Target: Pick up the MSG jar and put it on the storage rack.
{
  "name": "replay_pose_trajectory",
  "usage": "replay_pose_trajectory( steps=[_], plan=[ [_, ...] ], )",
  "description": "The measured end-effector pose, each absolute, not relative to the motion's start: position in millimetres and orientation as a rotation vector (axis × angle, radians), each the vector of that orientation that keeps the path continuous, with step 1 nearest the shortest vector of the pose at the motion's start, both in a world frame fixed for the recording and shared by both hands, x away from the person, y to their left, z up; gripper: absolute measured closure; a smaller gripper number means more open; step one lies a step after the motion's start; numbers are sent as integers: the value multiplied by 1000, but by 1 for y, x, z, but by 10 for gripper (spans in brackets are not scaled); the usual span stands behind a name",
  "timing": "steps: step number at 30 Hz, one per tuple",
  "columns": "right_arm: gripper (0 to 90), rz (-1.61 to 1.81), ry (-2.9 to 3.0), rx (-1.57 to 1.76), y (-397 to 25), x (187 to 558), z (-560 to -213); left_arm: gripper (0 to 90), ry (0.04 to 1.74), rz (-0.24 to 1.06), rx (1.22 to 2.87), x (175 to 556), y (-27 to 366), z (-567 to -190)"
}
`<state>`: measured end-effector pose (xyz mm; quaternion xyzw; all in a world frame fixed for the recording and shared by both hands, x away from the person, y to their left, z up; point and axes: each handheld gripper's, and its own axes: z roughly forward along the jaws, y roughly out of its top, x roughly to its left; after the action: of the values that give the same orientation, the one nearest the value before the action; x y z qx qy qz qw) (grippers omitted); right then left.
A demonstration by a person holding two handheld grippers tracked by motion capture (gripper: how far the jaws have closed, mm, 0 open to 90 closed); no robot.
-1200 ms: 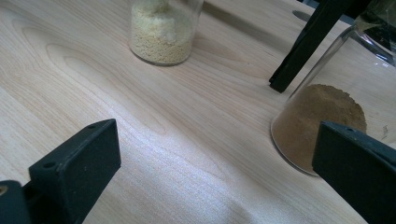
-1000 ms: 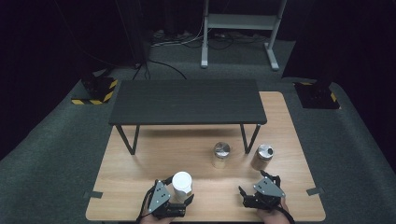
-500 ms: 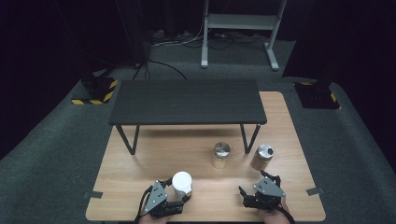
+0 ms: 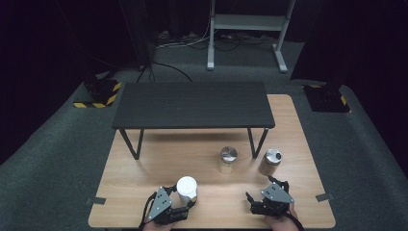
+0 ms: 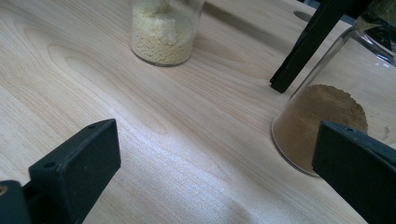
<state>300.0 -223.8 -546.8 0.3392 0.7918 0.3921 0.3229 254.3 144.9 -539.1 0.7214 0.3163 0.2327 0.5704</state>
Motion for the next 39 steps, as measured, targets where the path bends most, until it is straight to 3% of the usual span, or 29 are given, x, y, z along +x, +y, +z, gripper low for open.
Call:
replay_pose_trajectory(
  steps=[39],
  plan=[
    [1, 1029, 2086, 885, -224, 300, -547, 305, 795, 659, 1635, 250, 178, -503]
  ],
)
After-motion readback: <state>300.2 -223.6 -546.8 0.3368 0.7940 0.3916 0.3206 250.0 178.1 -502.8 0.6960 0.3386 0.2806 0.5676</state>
